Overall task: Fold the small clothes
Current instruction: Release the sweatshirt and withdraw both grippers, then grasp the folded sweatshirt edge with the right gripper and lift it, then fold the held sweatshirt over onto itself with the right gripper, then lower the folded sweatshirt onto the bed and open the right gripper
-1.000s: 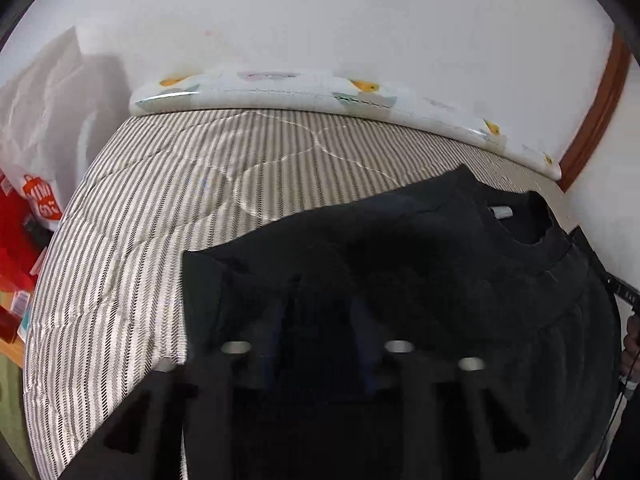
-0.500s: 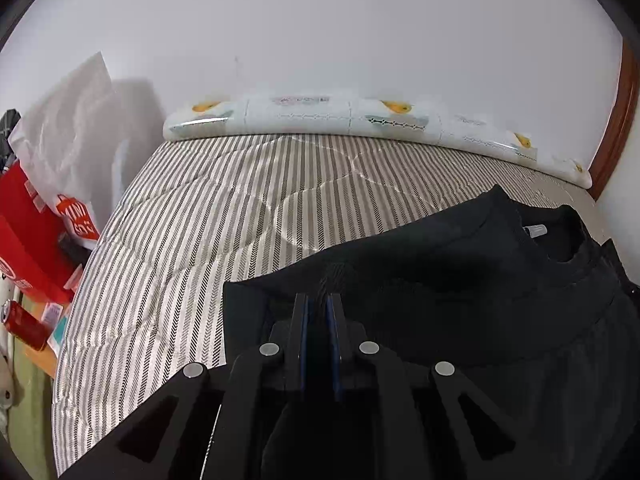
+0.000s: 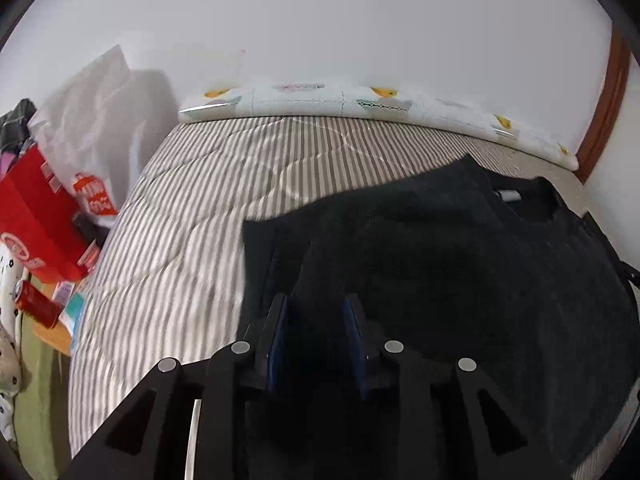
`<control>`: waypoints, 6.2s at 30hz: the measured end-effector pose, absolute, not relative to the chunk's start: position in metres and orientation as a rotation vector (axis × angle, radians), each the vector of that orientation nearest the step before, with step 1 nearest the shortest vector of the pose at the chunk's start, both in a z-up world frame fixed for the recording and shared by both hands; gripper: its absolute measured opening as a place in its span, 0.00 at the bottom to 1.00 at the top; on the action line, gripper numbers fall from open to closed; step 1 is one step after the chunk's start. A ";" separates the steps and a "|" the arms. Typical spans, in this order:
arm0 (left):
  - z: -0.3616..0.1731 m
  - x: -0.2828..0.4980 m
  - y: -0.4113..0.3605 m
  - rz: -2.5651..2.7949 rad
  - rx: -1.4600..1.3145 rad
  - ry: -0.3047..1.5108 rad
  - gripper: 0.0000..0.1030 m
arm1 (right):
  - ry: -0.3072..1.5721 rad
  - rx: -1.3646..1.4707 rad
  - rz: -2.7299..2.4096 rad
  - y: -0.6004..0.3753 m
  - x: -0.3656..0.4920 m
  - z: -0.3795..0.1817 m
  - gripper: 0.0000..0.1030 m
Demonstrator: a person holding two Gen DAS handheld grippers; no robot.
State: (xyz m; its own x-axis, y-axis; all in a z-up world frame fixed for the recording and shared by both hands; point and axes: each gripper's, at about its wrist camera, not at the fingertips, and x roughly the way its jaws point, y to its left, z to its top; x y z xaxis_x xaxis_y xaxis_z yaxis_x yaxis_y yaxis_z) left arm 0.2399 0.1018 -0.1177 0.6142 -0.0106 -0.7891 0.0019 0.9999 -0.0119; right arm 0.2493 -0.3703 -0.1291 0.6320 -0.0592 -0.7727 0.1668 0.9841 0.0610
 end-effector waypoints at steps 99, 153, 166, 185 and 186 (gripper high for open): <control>-0.120 0.099 -0.034 -0.443 0.032 0.786 0.71 | 0.662 0.440 0.043 -0.366 0.149 -0.124 0.58; -0.133 0.137 0.046 -0.232 -0.113 0.791 0.19 | 0.735 0.452 0.168 -0.272 0.208 -0.133 0.20; -0.143 0.117 0.067 -0.299 -0.046 0.847 0.28 | 0.690 0.182 0.195 -0.270 0.134 -0.115 0.36; -0.150 0.136 0.064 -0.245 -0.036 0.860 0.58 | 0.753 0.355 0.250 -0.283 0.189 -0.141 0.03; -0.152 0.135 0.066 -0.254 -0.045 0.865 0.58 | 0.768 0.324 0.248 -0.279 0.189 -0.139 0.04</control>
